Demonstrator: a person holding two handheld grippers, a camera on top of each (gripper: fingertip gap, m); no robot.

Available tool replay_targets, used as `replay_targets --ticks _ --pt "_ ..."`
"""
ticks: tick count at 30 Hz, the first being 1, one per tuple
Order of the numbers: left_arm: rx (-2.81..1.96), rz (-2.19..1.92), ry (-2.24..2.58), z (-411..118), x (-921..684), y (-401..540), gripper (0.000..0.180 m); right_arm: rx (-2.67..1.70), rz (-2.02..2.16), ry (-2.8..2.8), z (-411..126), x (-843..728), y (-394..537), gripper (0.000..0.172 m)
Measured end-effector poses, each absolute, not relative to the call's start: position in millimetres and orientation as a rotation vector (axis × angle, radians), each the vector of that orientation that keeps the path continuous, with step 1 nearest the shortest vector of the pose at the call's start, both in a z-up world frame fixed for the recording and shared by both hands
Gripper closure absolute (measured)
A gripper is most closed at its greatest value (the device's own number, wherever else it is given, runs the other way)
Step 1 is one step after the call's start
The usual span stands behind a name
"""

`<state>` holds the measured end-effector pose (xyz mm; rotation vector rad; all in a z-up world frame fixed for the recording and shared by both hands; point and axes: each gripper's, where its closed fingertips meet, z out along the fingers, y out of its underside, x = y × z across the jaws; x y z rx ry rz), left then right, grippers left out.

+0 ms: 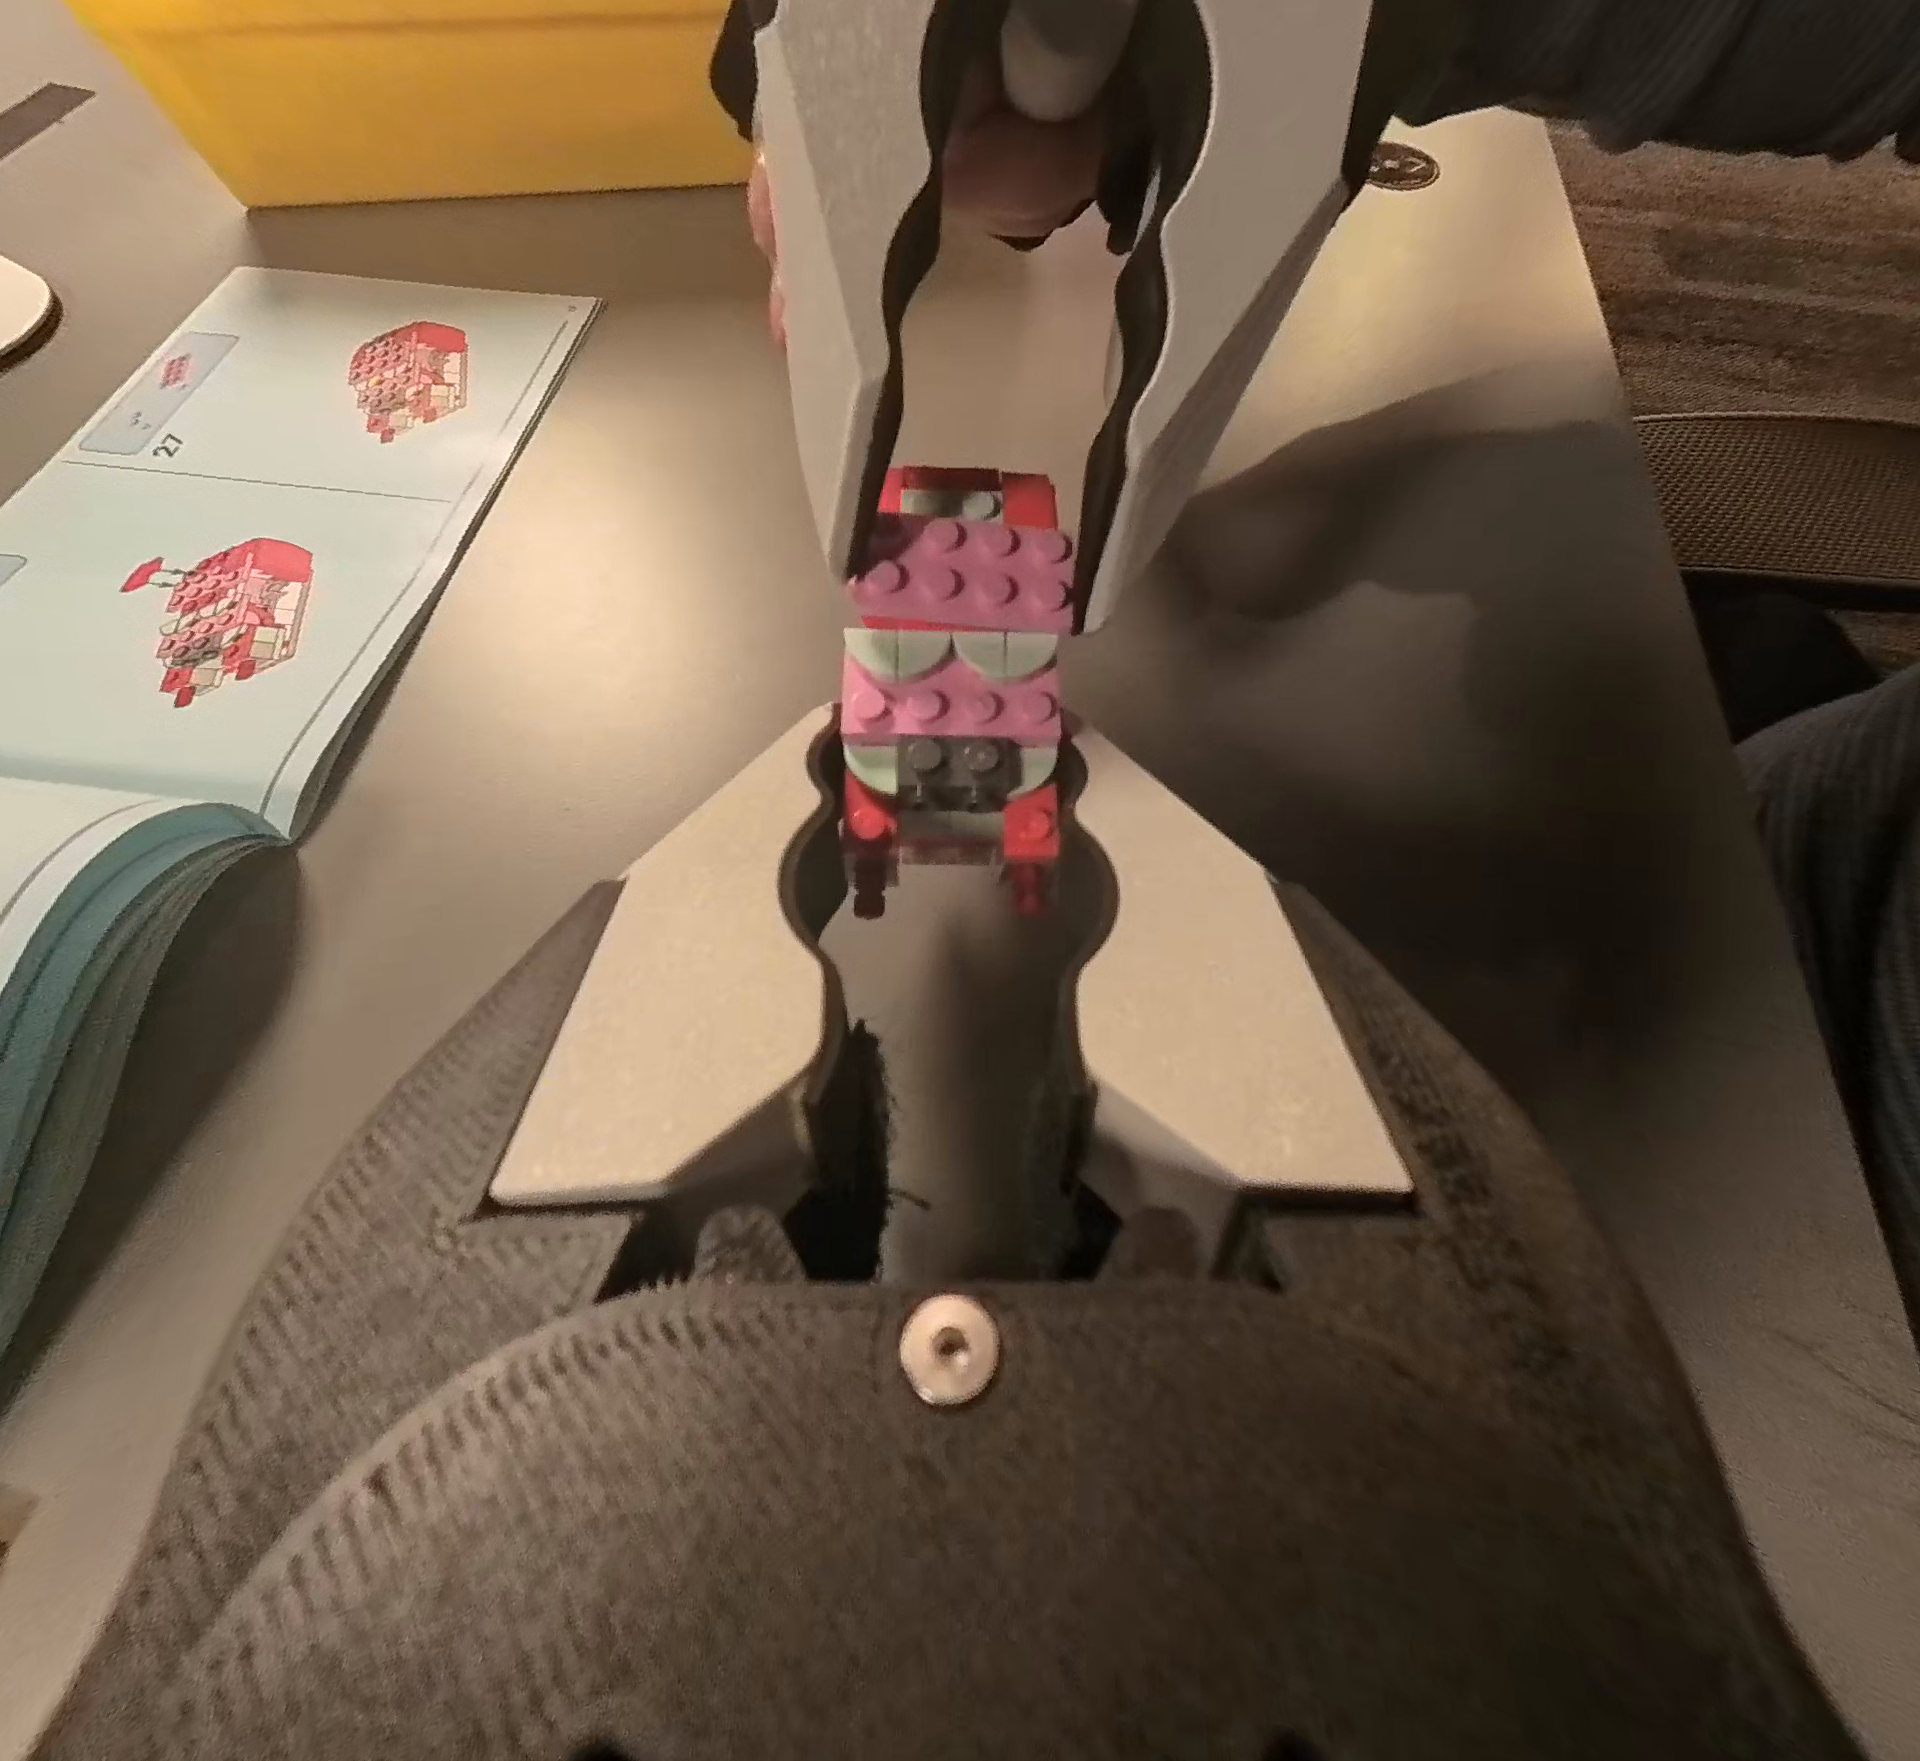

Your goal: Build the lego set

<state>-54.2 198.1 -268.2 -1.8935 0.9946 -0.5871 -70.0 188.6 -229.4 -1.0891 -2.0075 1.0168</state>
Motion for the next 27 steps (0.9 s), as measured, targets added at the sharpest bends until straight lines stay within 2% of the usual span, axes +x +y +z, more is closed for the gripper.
replay_targets --ticks 16,20,27 --pt "-1.911 -0.59 0.988 -270.1 -54.3 198.8 0.144 -1.12 0.969 -1.994 -230.9 -65.0 192.0 0.134" --pt "-1.928 -0.572 0.967 -271.4 -56.3 201.6 0.144 -1.312 0.958 -1.888 -226.5 -72.6 198.4 0.127" --pt "-1.971 -0.528 0.922 -275.5 -62.0 207.1 0.145 -1.526 0.75 -1.748 -238.1 -82.0 203.1 0.126"
